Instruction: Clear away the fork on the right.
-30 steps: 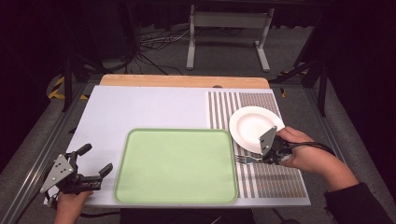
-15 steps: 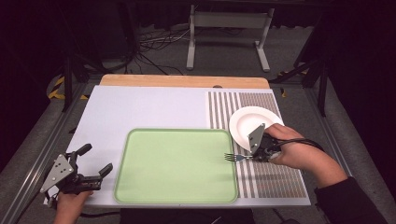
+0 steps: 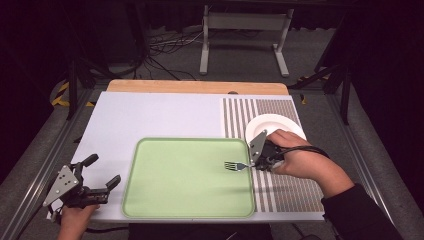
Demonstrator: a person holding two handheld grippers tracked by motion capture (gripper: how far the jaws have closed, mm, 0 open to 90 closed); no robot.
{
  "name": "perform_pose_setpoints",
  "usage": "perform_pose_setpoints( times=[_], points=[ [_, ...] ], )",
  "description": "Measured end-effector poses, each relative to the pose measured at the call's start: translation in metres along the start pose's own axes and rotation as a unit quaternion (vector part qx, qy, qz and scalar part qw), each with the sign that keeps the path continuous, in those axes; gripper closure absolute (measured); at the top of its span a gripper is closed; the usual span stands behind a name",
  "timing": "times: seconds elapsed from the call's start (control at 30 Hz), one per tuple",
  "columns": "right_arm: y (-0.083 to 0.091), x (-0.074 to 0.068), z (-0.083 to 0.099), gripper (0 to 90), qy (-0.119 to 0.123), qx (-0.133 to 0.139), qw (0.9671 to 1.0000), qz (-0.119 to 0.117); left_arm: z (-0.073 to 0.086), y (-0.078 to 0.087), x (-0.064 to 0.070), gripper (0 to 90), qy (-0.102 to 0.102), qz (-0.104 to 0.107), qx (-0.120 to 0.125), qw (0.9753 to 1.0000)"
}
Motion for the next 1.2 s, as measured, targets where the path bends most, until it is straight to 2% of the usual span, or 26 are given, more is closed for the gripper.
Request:
perform_pose_setpoints(
  times=[0.5,1.2],
  points=[
    [-0.008,0.000,-0.034,78.8,0.012,0.016,0.9998,-0.007,0.000,0.000,0.000,0.0,0.000,0.001,0.001,1.0000],
    [-0.028,-0.004,-0.069,78.8,0.010,0.037,0.9990,-0.021,0.000,0.000,0.000,0.0,0.001,0.002,0.002,1.0000]
  ],
)
Point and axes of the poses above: each handheld gripper's, and its own axes: y roughly backward along the jaws, z roughly out of its underside, x roughly to its right, the point moved 1 cm from there along -y, roughly forward along the jaws, and after that the axes turned 6 degrees about z, right-handed, at the moved point
